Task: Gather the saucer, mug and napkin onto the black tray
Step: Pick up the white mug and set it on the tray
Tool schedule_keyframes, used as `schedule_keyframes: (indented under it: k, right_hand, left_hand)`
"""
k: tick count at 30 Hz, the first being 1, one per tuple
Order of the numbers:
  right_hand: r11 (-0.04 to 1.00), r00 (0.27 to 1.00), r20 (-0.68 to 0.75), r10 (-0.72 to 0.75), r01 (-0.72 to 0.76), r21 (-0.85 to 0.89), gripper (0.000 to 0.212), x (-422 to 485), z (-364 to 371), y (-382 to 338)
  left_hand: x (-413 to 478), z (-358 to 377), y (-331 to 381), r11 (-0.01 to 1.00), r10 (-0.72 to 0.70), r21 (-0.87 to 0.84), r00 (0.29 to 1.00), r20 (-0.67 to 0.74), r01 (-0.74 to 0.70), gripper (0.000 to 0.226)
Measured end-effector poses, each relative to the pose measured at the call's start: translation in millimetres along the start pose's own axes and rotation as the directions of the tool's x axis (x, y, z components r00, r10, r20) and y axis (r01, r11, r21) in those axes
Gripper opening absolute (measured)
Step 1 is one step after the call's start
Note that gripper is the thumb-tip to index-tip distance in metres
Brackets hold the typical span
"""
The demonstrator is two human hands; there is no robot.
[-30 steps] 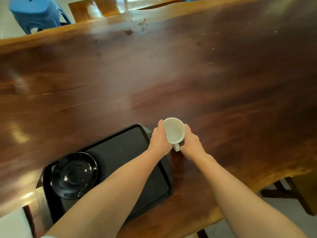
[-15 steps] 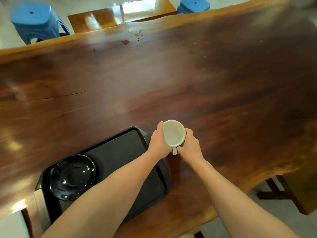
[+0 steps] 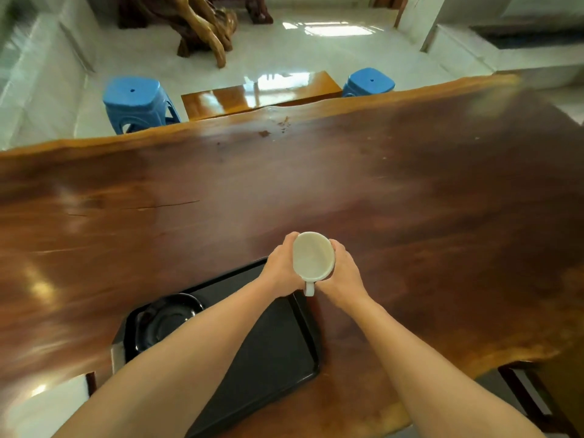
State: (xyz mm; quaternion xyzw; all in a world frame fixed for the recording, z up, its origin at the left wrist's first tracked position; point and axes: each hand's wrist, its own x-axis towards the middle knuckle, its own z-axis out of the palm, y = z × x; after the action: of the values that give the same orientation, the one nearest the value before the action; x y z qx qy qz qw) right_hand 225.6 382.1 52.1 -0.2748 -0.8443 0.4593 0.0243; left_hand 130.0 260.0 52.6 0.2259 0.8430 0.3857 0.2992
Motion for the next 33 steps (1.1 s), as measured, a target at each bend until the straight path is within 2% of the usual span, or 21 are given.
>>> schedule_keyframes:
  k: [10, 17, 24, 33]
  right_hand:
    - [0.99, 0.976, 0.167, -0.141, 0.136, 0.038, 0.105, 4.8, 21.0, -70.7]
    - [0.975, 0.935, 0.276, -0.223, 0.215, 0.06, 0.096, 2.5, 40.6, -113.0]
    - [0.959, 0.886, 0.371, -0.28, 0.278, 0.059, 0.089, -0.6, 70.1, -140.4]
    - [0.958, 0.849, 0.451, -0.277, 0.283, 0.055, 0.092, -9.7, 102.3, -148.8]
  left_hand:
    - [-41.0, -72.9, -10.3, 0.995, -0.049, -0.09, 0.991, -0.122, 0.038, 0.102]
    - [-75.1, -113.3, -24.5, 0.993, -0.049, -0.12, 0.973, -0.225, 0.022, 0.103]
    - [-112.1, -140.3, -50.1, 0.978, -0.117, -0.202, 0.94, -0.321, 0.053, 0.102]
    - [-140.8, -149.6, -82.0, 0.958, -0.185, -0.275, 0.911, -0.369, 0.083, 0.099]
